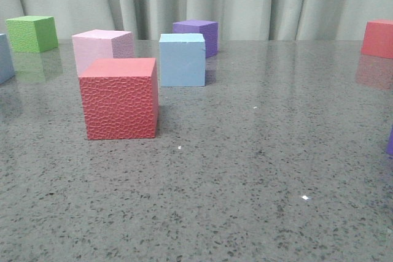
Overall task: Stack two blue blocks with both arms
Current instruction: 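Move the left gripper down onto the other light-blue cube and grasp it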
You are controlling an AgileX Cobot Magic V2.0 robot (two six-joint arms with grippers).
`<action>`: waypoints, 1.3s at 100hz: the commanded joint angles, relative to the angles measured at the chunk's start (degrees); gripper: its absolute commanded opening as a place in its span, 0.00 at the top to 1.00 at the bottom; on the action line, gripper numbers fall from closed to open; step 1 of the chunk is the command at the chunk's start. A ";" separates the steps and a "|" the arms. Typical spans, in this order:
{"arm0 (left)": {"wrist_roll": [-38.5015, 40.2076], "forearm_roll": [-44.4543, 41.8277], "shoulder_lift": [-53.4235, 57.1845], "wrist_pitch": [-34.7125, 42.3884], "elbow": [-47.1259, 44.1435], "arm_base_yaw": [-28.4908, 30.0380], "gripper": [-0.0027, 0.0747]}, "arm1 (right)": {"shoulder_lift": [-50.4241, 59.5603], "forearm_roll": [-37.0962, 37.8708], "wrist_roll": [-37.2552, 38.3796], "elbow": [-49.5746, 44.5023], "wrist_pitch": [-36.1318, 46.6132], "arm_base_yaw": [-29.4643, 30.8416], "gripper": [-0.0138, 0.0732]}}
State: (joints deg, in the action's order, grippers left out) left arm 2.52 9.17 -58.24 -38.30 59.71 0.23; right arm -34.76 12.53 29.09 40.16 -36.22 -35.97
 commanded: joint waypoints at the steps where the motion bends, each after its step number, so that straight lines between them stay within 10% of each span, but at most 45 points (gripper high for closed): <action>1: 0.40 0.91 -4.96 -0.91 6.80 0.10 0.16 | 0.05 1.43 0.06 1.45 4.77 0.03 0.22; 52: 5.72 -5.38 -31.64 -17.50 30.29 0.10 0.16 | 0.05 1.38 0.06 1.45 4.88 0.03 0.22; 130: 6.13 -5.04 -40.62 -23.63 32.24 0.10 0.16 | 0.05 1.43 0.06 1.45 4.93 0.03 0.22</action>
State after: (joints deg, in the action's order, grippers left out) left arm 8.20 3.42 -101.03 -62.28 90.00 0.23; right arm -34.76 12.53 29.22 40.16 -35.59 -35.97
